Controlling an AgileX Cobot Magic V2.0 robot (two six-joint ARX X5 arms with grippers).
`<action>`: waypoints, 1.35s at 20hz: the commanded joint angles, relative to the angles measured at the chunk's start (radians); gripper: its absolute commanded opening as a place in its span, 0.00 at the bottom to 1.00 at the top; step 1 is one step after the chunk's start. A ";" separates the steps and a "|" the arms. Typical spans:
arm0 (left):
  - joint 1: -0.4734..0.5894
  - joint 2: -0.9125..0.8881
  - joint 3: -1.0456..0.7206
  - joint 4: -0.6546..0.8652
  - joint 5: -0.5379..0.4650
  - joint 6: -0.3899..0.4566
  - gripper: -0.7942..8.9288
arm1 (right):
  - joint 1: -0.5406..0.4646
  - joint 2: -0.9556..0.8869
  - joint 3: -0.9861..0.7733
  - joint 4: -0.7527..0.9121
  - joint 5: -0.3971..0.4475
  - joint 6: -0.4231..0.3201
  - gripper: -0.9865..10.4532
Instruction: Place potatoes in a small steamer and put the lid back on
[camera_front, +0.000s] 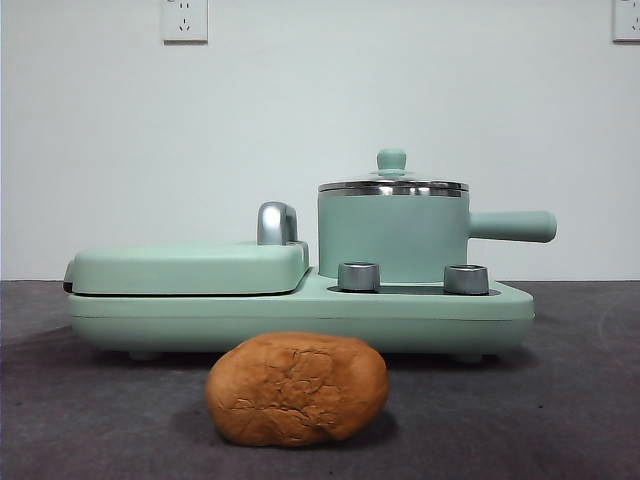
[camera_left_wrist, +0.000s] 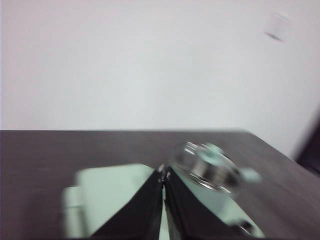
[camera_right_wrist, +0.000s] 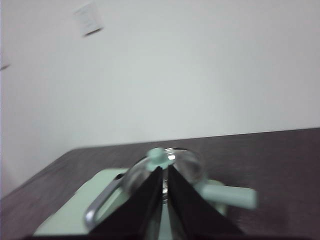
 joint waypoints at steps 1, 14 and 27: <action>0.000 0.065 0.064 -0.028 0.155 0.084 0.09 | 0.000 0.064 0.085 -0.052 -0.088 -0.153 0.10; -0.081 0.169 0.167 -0.166 0.158 0.631 0.09 | 0.008 0.270 0.299 -0.248 -0.257 -0.761 0.10; -0.124 0.202 0.167 -0.180 -0.026 0.597 0.43 | 0.020 0.282 0.299 -0.341 -0.119 -0.781 0.29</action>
